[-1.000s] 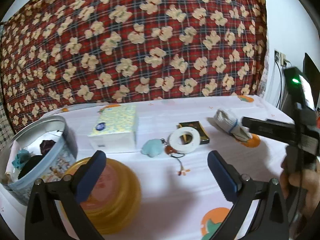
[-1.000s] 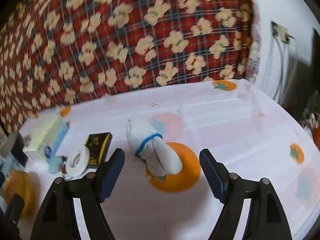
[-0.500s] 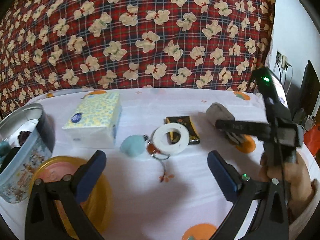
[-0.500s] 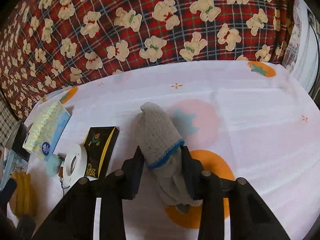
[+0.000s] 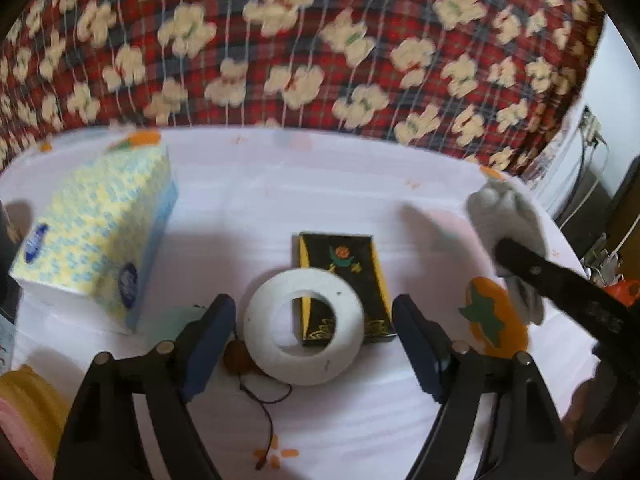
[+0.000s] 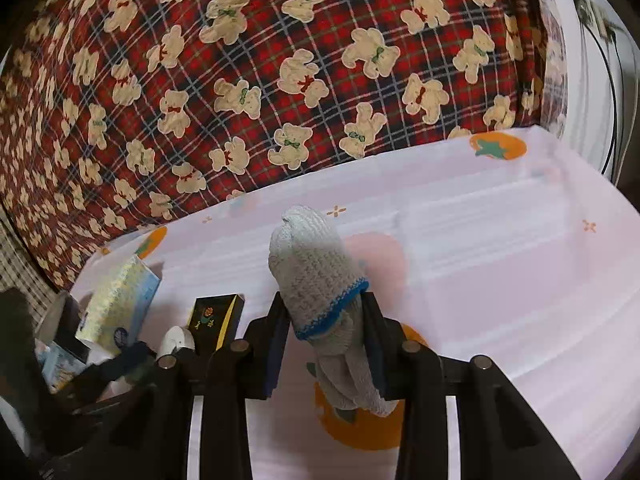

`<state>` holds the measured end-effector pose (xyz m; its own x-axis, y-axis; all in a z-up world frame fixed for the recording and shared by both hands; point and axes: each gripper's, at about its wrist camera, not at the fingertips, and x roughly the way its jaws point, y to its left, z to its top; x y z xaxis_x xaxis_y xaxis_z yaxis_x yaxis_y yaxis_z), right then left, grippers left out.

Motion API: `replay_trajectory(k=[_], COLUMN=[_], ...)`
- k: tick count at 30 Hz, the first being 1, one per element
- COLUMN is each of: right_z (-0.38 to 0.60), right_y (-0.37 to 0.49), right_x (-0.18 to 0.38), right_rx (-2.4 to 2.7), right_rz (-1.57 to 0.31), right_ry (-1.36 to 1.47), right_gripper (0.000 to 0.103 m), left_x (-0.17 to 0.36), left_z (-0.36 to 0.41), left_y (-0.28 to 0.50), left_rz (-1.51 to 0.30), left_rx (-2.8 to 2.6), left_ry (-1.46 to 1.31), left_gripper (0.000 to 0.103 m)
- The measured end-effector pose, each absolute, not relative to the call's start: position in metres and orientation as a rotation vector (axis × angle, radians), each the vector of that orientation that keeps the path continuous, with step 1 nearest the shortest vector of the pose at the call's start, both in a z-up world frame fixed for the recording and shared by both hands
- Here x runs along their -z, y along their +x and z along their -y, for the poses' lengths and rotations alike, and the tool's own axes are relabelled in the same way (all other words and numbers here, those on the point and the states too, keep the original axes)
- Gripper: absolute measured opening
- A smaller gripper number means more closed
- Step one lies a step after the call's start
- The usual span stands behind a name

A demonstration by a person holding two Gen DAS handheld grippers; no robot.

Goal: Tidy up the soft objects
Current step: 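Grasp the white knit glove with the right tool while the left tool reaches the white tape roll, then lift the glove with the right tool while the left tool grasps the white tape roll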

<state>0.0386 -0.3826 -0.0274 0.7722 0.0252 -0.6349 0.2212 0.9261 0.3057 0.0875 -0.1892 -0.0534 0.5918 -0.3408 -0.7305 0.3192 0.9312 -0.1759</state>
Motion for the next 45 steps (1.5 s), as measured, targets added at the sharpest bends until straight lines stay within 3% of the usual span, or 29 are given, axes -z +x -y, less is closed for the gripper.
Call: replay_trajectory(k=[2,5,12,25,45], right_z=[0.383,0.383,0.386,0.38,0.359], right_y=[0.038,0.038,0.032,0.02,-0.004], right_x=[0.028,0.027,0.021,0.01,0.009], right_rx=[0.109,0.107,0.119,0.173,0.245], right_rz=[-0.684,-0.681,-0.636,-0.536,-0.509], right_ry=[0.385,0.382,0.387,0.335,0.285], right_gripper=[0.038,0.038,0.038,0.038,0.038], left_x=[0.056,0.058,0.053,0.011,0.005], left_z=[0.19,0.196,0.187,0.178,0.177], left_y=[0.091,0.093,0.092,0.033,0.021], left_rz=[-0.876,-0.896,-0.862,-0.496,-0.456], left_rx=[0.382,0.401,0.432,0.418,0.422], left_ry=[-0.032,-0.019,-0.076,-0.032,0.002], left_gripper=[0.078,0.064,0.063,0.064,0.064])
